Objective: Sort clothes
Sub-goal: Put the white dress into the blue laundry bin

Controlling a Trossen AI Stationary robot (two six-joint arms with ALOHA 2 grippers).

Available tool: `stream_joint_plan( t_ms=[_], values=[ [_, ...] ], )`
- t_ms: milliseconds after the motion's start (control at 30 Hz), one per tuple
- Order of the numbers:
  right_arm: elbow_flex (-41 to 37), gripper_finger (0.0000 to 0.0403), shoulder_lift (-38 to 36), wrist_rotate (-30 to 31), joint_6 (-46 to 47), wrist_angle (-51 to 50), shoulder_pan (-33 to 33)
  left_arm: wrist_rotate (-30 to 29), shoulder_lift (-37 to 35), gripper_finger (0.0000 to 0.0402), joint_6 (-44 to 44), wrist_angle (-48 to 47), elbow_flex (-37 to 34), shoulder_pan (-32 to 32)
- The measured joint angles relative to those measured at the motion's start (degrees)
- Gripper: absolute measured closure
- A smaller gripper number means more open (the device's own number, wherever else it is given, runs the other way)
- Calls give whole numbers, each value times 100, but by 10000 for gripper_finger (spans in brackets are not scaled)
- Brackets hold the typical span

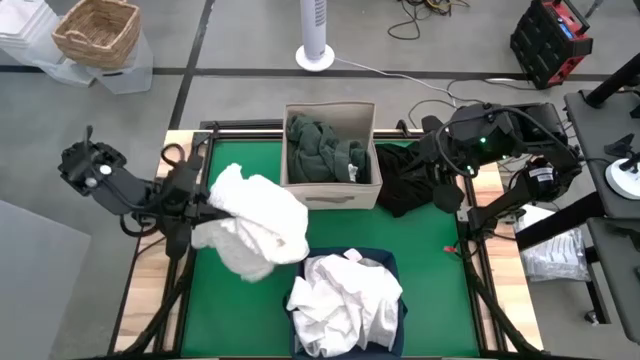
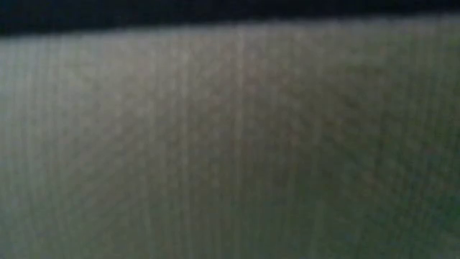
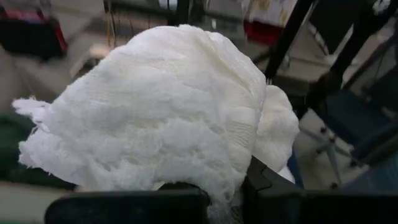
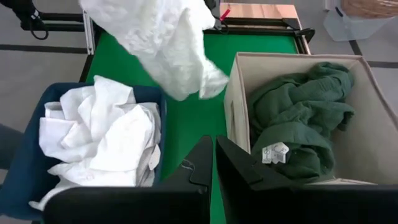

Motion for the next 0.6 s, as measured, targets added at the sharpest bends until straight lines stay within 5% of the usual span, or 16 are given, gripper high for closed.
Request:
stream_joint_plan(
  t_ms=[500, 600],
  values=[
    [0, 390, -718, 900, 308, -15, -2, -446, 1492, 395, 1951, 645, 2763, 0],
    [0, 390, -810, 995, 348, 16, -2, -131, 1452, 395, 2561, 1521, 2476, 18]
  ],
)
